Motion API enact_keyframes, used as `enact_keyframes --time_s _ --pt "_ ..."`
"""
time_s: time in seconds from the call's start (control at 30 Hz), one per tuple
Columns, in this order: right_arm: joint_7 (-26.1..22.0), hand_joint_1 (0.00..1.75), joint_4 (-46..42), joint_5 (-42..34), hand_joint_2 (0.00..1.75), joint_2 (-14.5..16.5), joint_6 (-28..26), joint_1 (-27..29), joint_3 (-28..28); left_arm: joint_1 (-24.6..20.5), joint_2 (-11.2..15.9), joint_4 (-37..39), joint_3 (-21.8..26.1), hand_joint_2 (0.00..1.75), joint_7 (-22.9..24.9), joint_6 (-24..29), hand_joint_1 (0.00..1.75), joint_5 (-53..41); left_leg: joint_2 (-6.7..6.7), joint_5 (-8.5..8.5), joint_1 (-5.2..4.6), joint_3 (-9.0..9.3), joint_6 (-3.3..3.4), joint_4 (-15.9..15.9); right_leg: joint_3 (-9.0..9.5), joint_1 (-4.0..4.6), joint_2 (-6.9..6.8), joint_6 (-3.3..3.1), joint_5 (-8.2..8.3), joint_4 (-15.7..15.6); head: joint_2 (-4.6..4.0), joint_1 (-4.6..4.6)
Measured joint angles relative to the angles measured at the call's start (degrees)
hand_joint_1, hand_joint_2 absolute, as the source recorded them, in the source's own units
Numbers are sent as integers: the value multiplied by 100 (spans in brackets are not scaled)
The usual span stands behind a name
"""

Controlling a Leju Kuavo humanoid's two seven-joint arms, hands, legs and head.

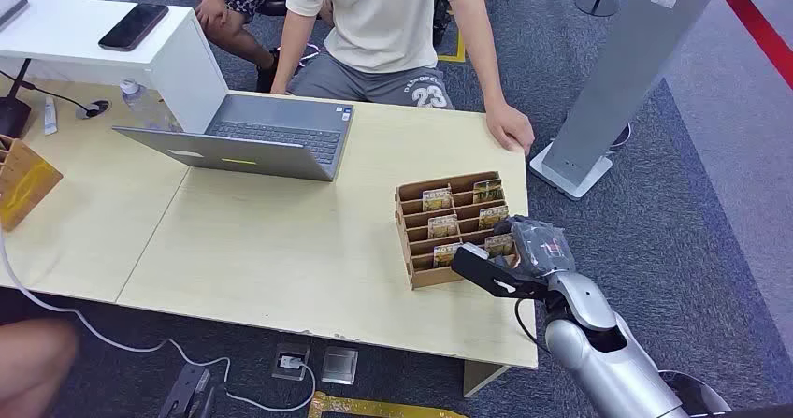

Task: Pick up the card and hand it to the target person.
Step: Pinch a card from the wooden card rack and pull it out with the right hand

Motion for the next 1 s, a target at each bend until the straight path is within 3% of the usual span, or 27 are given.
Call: enact_keyframes --time_s 0.1,0.2,0.5,0.67,0.93,1.0 --pt "-2 127 18 -5 175 4 -14 -2 0 0 0 0 0 0 1 0 0 0 0 0 0 0 0 0 0 0 0 0 0 0 0 -1" --pt "-3 120 47 -13 175 8 -25 -9 1 -1 0 0 0 0 2 0 0 0 0 0 0 0 0 0 0 0 0 0 0 0 0 -2" --pt "-3 130 102 -15 175 9 -32 -14 0 -2 -2 0 0 0 16 -1 0 -1 1 0 0 2 0 0 1 0 0 0 0 0 0 -1" --pt "-3 119 114 -15 175 9 -32 -20 0 -2 -2 0 0 0 17 -2 0 -2 1 0 0 3 0 0 1 0 0 0 0 0 0 -1" --pt "-3 151 144 -16 175 10 -34 -34 0 -2 -2 0 0 0 17 -2 0 -2 1 0 0 3 0 0 1 0 0 0 0 0 0 0" --pt "-3 152 151 -16 175 11 -34 -49 1 -2 -2 0 0 0 17 -2 0 -1 1 0 0 2 0 0 1 0 0 0 0 0 0 -1"
